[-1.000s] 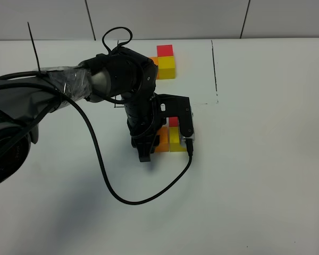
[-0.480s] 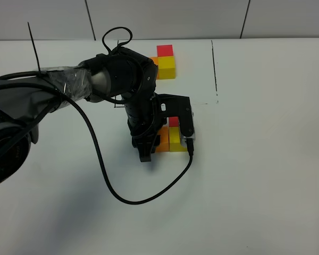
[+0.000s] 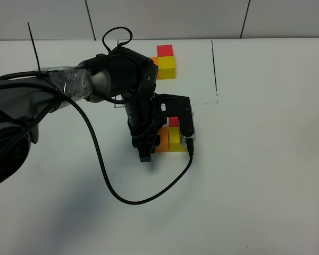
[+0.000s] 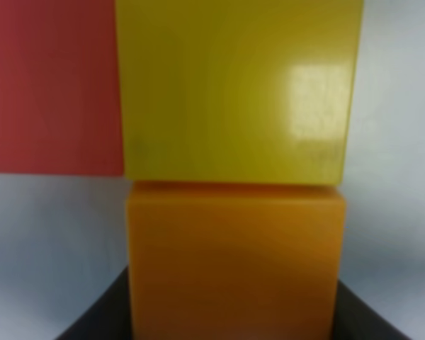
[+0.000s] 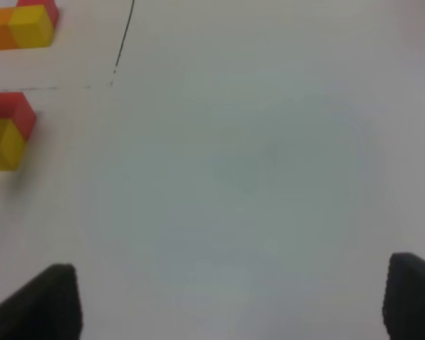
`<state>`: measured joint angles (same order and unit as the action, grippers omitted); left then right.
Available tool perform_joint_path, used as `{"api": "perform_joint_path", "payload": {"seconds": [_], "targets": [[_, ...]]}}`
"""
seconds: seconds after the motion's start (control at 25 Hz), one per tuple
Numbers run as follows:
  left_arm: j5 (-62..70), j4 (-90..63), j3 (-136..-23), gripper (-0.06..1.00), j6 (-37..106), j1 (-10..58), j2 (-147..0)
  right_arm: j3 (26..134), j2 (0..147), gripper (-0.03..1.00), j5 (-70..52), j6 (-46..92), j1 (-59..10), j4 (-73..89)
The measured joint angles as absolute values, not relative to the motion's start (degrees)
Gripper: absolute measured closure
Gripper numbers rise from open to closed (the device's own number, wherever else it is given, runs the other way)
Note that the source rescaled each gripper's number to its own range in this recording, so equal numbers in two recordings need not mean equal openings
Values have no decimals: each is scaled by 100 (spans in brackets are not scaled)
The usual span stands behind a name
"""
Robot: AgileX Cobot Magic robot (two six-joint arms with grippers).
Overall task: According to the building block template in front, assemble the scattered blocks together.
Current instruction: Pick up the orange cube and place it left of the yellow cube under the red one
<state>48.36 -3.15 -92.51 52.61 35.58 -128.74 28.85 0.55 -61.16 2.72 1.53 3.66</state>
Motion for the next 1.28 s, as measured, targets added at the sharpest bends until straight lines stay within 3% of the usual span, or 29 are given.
{"api": "perform_joint_path", "payload": {"seconds": [0.88, 1.0, 1.2, 1.28], "targets": [[4829, -304, -9251, 92, 5261, 3558, -12874, 2885, 55, 24, -6116, 272, 153, 366], [4817, -161, -9251, 78, 5261, 3558, -12878, 2885, 55, 24, -6116, 272, 153, 366], [4881, 103, -9251, 40, 5261, 3558, -12878, 2885, 55, 24, -6116, 272, 153, 366], [4922, 124, -9251, 30, 5261, 3558, -12878, 2885, 55, 24, -6116, 272, 153, 366]]}}
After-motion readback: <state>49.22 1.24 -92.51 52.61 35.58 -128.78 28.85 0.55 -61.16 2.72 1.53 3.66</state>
